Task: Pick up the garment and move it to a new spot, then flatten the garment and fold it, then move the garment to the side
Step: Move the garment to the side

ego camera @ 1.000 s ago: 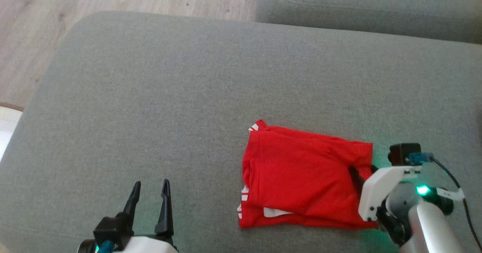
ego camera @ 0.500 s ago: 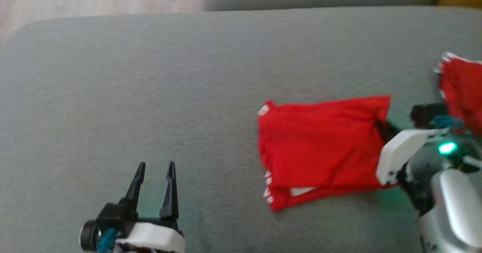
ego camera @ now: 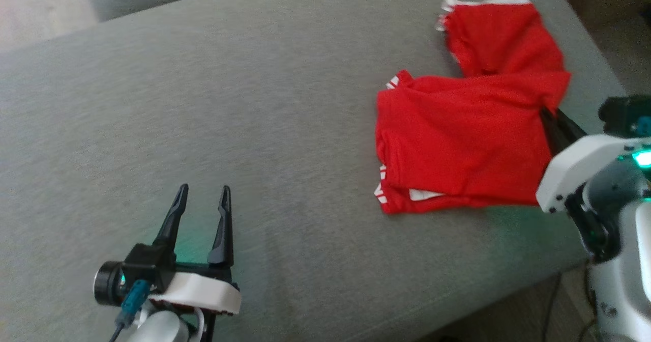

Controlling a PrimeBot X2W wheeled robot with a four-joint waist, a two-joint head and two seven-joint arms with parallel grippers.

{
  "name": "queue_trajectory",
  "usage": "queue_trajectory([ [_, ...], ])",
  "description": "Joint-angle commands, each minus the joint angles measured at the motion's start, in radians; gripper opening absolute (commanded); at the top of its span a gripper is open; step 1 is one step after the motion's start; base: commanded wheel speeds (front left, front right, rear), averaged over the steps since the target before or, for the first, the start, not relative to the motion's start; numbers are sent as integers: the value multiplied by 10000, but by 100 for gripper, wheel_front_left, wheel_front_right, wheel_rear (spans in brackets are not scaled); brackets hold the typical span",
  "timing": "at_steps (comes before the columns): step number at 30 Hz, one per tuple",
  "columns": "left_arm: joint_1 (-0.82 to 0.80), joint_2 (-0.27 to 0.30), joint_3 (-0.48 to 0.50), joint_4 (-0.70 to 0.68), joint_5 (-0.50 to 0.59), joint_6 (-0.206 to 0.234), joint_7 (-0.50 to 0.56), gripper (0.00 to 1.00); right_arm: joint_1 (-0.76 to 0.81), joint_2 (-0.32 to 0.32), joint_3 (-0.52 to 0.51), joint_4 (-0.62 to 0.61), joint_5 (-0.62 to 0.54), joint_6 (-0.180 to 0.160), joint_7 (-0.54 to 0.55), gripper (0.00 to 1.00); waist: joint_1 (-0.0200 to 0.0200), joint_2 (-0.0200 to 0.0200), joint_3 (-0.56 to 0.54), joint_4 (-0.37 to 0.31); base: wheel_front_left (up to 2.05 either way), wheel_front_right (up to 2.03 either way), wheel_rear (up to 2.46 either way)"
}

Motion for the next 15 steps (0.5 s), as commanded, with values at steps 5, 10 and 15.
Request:
queue_trajectory([
  [5, -405, 230, 216, -287, 84, 8, 87, 100, -1114, 13, 570, -84, 41, 65, -223, 0, -1, 0, 294, -794, 0, 0, 0],
  [10, -314, 118, 175, -169, 14, 11, 21, 100, -1923, -198, 983, 269, 93, 65, -106, 0, -1, 0, 8, -371, 0, 0, 0],
  [15, -196, 19, 168, -74, -56, 11, -61, 100, -2754, -395, 1030, 839, 222, 65, 240, 0, -1, 0, -167, 46, 0, 0, 0],
])
